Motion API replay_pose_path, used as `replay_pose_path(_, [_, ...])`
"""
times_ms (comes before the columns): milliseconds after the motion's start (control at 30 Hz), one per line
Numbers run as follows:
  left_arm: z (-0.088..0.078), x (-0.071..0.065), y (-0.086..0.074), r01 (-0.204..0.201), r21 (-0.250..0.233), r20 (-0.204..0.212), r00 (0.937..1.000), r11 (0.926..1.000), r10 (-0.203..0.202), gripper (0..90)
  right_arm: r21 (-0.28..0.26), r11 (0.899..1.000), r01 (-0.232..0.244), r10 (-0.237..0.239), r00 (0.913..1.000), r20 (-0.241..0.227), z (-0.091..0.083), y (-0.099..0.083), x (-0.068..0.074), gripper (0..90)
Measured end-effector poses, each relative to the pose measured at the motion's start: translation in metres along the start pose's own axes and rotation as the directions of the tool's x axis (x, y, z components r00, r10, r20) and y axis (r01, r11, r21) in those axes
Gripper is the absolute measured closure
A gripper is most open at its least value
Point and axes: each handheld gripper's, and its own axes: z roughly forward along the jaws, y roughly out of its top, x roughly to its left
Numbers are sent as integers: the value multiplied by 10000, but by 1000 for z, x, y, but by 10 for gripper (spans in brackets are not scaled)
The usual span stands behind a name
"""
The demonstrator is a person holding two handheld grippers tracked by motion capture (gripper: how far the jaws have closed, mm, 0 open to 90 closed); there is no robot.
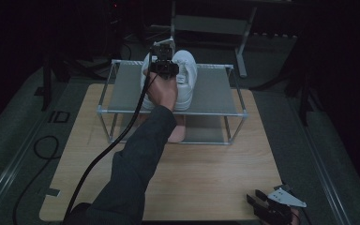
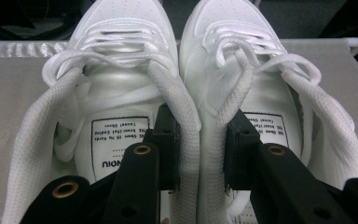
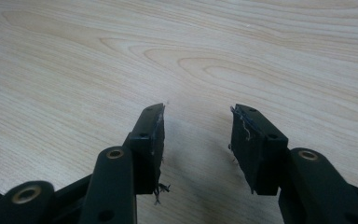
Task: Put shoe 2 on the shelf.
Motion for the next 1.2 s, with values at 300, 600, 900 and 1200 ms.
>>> replay_pose_path(300, [0, 1, -3, -496, -134, 38, 9988, 9987, 496, 641, 11, 10000, 11, -11, 10000, 1, 0, 0, 0, 536])
replay_pose_path(600, [-8, 4, -5, -1249, -480, 250, 9917, 9910, 1262, 479, 34, 10000, 35, -35, 10000, -16, 0, 0, 1, 536])
replay_pose_path(900, [-24, 4, -9, -1871, -1312, 144, 9816, 9735, 1905, 485, 41, 10000, 35, -34, 10000, -20, 0, 0, 1, 534])
replay_pose_path(1200, [-29, 1, -11, -2419, -1747, 957, 9606, 9545, 2609, 612, 46, 10000, 44, -44, 10000, -12, 0, 0, 1, 535])
